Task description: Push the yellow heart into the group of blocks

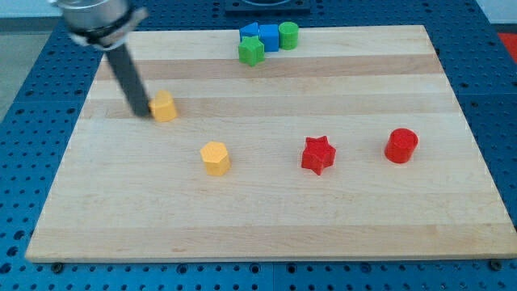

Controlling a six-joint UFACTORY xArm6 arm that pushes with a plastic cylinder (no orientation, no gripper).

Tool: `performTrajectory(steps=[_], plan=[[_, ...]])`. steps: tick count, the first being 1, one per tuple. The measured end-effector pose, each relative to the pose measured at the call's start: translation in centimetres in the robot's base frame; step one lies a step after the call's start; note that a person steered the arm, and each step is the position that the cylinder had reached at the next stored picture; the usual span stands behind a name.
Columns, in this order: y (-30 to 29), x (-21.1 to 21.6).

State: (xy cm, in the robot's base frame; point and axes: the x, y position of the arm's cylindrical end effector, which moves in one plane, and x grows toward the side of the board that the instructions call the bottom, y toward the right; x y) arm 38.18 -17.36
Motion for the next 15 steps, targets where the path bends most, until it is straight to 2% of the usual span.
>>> performTrajectory(steps=[1, 2, 3, 4, 6, 8, 9, 10, 12, 14, 15], plan=[[5.0, -1.9], [5.0, -1.5], [2.4, 0.7], [4.8, 1.0], [13.9, -1.2], [9.6, 3.6], [12.0, 3.8], [16.9, 1.0], [21.0, -5.8], [25.4, -6.2], [25.0, -7.8]])
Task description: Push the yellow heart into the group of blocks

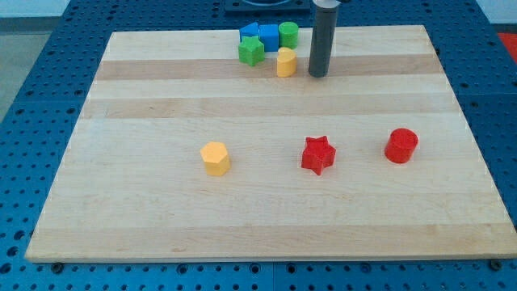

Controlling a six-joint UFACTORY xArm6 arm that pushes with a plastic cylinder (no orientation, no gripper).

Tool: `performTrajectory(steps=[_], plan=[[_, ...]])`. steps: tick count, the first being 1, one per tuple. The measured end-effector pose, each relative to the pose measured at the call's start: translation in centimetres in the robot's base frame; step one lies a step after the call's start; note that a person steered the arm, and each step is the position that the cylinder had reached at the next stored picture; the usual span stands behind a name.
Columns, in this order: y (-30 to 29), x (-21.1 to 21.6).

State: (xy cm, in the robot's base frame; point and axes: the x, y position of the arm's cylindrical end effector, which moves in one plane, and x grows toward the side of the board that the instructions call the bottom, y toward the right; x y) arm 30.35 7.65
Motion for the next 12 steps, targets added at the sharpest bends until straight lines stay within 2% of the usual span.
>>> performTrajectory(steps=[1, 3, 4, 6, 8, 11, 12], plan=[[-2.7, -1.1], [-3.2, 2.0], [-5.4, 2.0], [-6.0, -0.3], [-6.0, 0.3], [-8.5, -1.3], [-8.5, 1.7]])
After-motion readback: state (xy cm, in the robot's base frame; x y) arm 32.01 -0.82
